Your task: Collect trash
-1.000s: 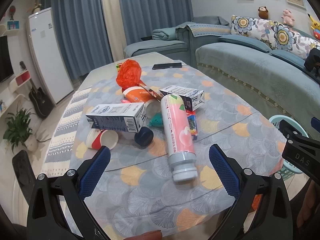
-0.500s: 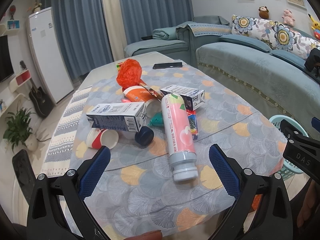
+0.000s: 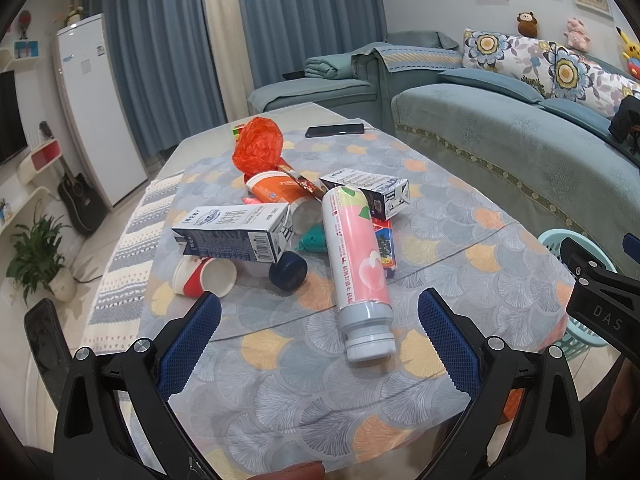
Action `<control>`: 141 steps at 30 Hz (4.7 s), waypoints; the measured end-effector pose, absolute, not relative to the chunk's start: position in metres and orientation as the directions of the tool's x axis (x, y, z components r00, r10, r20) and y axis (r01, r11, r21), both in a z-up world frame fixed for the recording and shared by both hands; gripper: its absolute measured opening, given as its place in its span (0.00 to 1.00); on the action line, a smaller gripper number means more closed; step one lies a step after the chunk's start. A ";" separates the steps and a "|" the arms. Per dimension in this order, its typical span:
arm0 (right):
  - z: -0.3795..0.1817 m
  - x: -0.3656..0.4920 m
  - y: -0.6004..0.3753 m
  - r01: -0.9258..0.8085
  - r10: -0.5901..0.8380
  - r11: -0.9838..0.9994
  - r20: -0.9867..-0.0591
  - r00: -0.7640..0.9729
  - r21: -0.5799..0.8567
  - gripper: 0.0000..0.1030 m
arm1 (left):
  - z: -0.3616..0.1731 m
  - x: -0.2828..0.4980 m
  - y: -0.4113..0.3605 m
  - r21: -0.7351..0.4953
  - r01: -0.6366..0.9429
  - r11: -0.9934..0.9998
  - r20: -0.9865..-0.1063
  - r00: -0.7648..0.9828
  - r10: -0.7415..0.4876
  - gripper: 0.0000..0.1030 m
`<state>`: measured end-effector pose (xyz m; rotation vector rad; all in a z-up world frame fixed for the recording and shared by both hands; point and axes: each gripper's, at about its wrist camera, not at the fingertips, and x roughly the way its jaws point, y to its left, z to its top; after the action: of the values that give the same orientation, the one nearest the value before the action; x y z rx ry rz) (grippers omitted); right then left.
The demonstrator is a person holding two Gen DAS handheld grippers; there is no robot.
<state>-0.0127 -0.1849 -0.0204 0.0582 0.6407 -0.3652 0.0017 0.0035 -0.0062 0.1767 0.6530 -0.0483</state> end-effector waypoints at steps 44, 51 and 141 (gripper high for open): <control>-0.022 -0.011 -0.183 0.350 -0.313 0.935 -0.596 0.739 -0.058 0.92 | -0.007 0.002 0.005 0.148 0.101 0.984 -0.612 0.791 0.011 0.93; -0.024 -0.010 -0.182 0.345 -0.309 0.937 -0.596 0.741 -0.057 0.92 | -0.010 0.001 0.009 0.147 0.099 0.984 -0.614 0.789 0.012 0.93; -0.055 0.055 -0.050 -0.121 0.100 0.993 -0.645 0.758 0.012 0.93 | -0.036 0.193 0.106 -0.289 -0.040 0.957 -0.826 0.515 -0.228 0.38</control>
<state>0.0553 -0.0502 -0.0547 -0.0315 0.7008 0.1205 0.1929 0.1060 -0.0357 -0.2871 1.0277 -0.1152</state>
